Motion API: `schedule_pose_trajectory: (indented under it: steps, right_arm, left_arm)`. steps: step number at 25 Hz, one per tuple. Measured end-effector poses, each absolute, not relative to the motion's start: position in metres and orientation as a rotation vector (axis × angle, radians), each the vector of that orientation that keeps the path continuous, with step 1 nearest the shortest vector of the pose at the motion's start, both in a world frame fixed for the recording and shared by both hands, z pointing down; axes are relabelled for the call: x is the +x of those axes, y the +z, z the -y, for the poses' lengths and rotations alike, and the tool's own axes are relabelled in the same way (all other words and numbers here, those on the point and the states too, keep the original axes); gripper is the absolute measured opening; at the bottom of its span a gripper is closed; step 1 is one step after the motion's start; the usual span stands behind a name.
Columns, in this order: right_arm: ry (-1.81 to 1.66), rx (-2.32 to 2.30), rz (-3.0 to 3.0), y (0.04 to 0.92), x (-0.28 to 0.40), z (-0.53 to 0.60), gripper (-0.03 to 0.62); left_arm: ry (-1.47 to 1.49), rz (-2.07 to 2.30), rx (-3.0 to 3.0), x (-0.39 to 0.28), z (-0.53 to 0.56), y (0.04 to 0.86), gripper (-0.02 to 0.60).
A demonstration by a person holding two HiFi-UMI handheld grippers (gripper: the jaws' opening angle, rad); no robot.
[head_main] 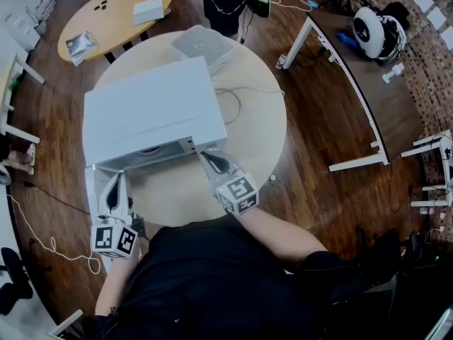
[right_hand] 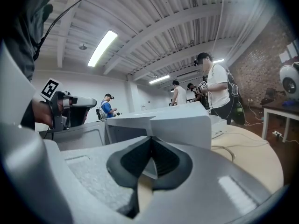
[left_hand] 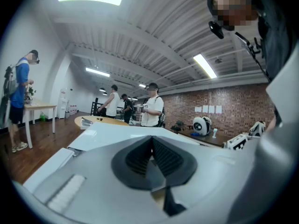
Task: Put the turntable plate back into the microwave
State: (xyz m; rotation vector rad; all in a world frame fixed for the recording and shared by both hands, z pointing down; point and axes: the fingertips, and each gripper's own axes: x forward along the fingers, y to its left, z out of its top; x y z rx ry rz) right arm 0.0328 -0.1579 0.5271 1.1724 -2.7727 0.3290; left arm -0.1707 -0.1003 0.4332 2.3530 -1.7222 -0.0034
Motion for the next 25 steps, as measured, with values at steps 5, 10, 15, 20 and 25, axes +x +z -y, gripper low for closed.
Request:
schedule_pose_trajectory:
  steps: [5, 10, 15, 20, 25]
  right_arm:
    - [0.347, 1.172, 2.738, 0.538, 0.040, 0.160, 0.002]
    - [0.357, 1.204, 2.713, 0.547, 0.049, 0.159, 0.002]
    - [0.351, 1.253, 2.701, 0.541, 0.053, 0.159, 0.002]
    - [0.408, 1.335, 2.590, 0.545, 0.071, 0.123, 0.002]
    - [0.411, 1.383, 2.596, 0.547, 0.063, 0.117, 0.002]
  left_arm:
    - [0.015, 1.711, 2.346, -0.163, 0.106, 0.439, 0.005]
    - [0.023, 1.670, 2.366, -0.153, 0.109, 0.442, 0.005]
    - [0.035, 1.618, 2.395, -0.150, 0.114, 0.450, 0.005]
    - [0.077, 1.457, 2.425, -0.133, 0.107, 0.458, 0.005]
    - [0.108, 1.379, 2.472, -0.127, 0.100, 0.473, 0.005]
